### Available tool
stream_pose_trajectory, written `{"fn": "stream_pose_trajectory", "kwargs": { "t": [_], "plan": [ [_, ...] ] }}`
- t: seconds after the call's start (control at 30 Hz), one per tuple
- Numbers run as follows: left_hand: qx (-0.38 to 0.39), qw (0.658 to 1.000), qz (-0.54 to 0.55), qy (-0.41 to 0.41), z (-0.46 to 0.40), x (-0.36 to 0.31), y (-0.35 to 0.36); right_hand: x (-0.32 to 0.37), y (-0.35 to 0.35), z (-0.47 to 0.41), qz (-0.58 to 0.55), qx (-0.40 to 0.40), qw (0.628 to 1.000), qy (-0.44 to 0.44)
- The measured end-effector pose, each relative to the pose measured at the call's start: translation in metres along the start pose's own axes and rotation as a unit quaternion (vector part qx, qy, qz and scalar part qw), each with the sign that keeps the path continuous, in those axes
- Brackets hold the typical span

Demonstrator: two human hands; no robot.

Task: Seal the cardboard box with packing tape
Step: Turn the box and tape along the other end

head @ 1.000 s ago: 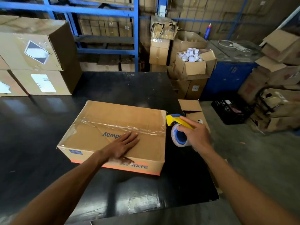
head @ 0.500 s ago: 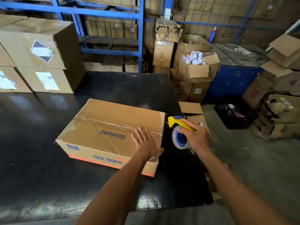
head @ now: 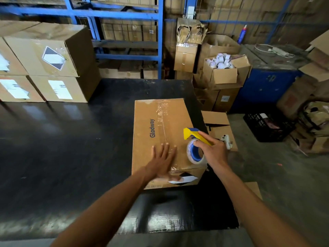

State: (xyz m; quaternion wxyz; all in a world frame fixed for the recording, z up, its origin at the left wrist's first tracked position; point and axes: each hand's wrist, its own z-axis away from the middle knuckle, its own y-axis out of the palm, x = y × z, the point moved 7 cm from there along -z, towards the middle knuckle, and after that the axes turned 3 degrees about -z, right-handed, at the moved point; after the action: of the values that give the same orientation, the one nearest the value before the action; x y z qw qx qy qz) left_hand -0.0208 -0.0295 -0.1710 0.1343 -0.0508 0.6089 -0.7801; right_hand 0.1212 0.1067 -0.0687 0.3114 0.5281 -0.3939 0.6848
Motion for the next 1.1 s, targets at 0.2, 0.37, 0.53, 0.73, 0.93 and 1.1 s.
{"fn": "stream_pose_trajectory", "kwargs": {
  "t": [0.2, 0.37, 0.53, 0.73, 0.93, 1.1],
  "plan": [
    [-0.104, 0.993, -0.038, 0.028, -0.001, 0.006, 0.009, -0.001, -0.009, -0.004, 0.001, -0.003, 1.000, -0.002],
    [-0.096, 0.992, -0.056, 0.065, -0.003, 0.030, 0.008, -0.003, -0.003, 0.000, -0.013, 0.000, 1.000, -0.007],
    [-0.062, 0.997, 0.001, 0.041, 0.002, 0.030, -0.001, 0.002, 0.004, 0.008, -0.004, 0.029, 0.999, -0.028],
    [-0.018, 0.630, 0.765, -0.131, 0.035, 0.027, -0.050, 0.015, 0.006, 0.032, 0.061, 0.079, 0.984, -0.147],
    [0.085, 0.386, 0.910, -0.126, 0.078, 0.040, -0.067, 0.078, 0.012, 0.090, 0.193, 0.077, 0.829, -0.518],
    [0.089, 0.448, 0.879, -0.136, 0.089, 0.040, -0.074, 0.033, 0.044, 0.076, 0.289, 0.164, 0.814, -0.476]
  ]
}}
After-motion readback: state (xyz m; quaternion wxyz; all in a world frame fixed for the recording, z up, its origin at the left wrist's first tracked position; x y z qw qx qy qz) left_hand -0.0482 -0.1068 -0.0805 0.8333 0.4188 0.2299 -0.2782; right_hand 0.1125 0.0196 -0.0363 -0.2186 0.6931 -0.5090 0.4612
